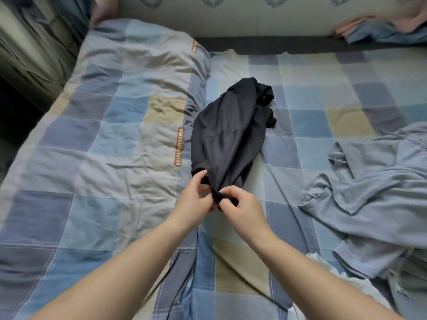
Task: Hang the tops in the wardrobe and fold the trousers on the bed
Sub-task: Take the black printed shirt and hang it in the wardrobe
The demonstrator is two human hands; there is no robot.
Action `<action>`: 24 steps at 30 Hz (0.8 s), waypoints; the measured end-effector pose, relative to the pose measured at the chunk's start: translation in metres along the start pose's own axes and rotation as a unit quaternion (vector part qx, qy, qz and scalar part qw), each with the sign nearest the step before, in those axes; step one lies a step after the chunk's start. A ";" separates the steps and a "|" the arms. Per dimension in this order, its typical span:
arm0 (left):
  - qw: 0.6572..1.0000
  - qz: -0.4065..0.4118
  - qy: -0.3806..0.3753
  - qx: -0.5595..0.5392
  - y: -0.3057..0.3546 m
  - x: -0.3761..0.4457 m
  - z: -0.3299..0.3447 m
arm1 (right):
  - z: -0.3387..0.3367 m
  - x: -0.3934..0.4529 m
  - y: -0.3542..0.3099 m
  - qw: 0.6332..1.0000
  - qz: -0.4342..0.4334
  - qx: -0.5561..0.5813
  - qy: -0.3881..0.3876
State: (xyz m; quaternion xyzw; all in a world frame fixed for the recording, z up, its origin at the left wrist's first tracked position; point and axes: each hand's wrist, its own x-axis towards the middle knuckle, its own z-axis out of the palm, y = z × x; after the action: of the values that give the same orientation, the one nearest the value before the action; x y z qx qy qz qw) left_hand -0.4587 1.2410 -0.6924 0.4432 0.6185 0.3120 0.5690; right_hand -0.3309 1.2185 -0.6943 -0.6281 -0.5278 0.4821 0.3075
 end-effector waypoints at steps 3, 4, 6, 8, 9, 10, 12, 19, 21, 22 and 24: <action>0.999 0.025 0.028 0.015 0.043 -0.022 -0.002 | -0.029 -0.035 -0.041 1.000 -0.014 0.019 0.009; 0.999 0.041 0.023 0.027 0.055 -0.030 -0.003 | -0.038 -0.048 -0.054 0.999 -0.018 0.024 0.012; 0.991 0.076 0.004 0.111 0.082 -0.050 -0.002 | -0.060 -0.075 -0.085 0.999 -0.029 0.038 0.017; 0.979 0.096 -0.003 0.179 0.103 -0.072 0.001 | -0.079 -0.101 -0.111 0.997 -0.045 0.066 0.023; 0.976 0.102 0.000 0.192 0.113 -0.083 0.003 | -0.089 -0.114 -0.124 0.995 -0.052 0.085 0.027; 0.974 0.108 0.007 0.197 0.121 -0.092 0.005 | -0.101 -0.127 -0.136 0.992 -0.058 0.111 0.030; 0.966 0.118 0.030 0.227 0.140 -0.112 0.010 | -0.124 -0.155 -0.160 0.985 -0.066 0.159 0.022; 0.941 0.195 0.095 0.258 0.209 -0.178 0.024 | -0.193 -0.246 -0.212 0.957 -0.082 0.276 0.047; 0.953 0.182 0.102 0.218 0.229 -0.199 0.027 | -0.218 -0.267 -0.224 0.953 -0.084 0.284 0.064; 0.957 0.180 0.105 0.202 0.240 -0.211 0.029 | -0.232 -0.279 -0.231 0.956 -0.087 0.270 0.080; 0.958 0.186 0.103 0.190 0.261 -0.232 0.031 | -0.254 -0.296 -0.241 0.967 -0.099 0.202 0.121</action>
State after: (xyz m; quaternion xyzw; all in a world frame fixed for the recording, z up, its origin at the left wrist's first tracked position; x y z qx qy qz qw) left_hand -0.3878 1.1356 -0.3663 0.6162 0.6281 0.3327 0.3392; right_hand -0.1769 1.0265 -0.3073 -0.5511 -0.4379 0.4660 0.5360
